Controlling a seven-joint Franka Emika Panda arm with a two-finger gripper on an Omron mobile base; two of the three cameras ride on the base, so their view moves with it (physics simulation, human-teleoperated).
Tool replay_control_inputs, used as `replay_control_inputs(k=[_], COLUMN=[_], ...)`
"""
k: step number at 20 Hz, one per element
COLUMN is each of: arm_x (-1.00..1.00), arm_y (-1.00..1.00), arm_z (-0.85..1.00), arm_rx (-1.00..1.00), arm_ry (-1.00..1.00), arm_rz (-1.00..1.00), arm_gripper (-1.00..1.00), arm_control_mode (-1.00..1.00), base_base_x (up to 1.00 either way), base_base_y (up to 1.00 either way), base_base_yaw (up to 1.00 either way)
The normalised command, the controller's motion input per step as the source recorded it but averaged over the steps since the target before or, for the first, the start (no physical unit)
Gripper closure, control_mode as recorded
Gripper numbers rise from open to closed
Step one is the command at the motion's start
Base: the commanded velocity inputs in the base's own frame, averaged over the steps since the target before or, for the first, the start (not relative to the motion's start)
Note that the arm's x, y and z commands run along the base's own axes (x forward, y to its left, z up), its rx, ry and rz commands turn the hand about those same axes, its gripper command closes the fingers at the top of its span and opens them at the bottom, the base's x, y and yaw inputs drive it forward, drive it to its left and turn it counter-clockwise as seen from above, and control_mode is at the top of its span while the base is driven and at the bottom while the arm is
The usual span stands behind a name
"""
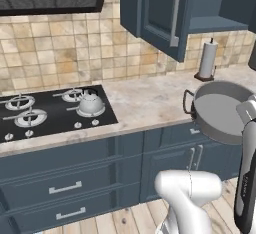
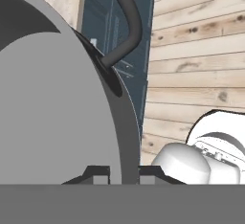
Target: Pick the kettle from the cabinet and place it on a stove burner. Then pick the pot from the counter and place it on another stove burner. Finally, turn both burners on.
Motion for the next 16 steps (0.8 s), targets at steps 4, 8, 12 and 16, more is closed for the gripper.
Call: replay_control_inputs(k=[4,8,12,16], arm_x=[0.00,0.00,0.00,0.00], arm_y=[0.00,0.00,0.00,0.00], arm_z=[0.00,0.00,0.00,0.00], arm_rx=[0.00,0.00,0.00,0.00], arm_ry=[0.00,0.00,0.00,0.00], arm_rz=[0.00,0.00,0.00,0.00], arm_gripper=[1.00,1.00,1.00,1.00], arm_control_mode=[1.00,1.00,1.00,1.00], base_base_x=[-0.35,-0.24,-0.07,0.00], base_base_y=[0.56,0.58,0.59,0.56], base_base_yaw=[0.00,0.00,0.00,0.00])
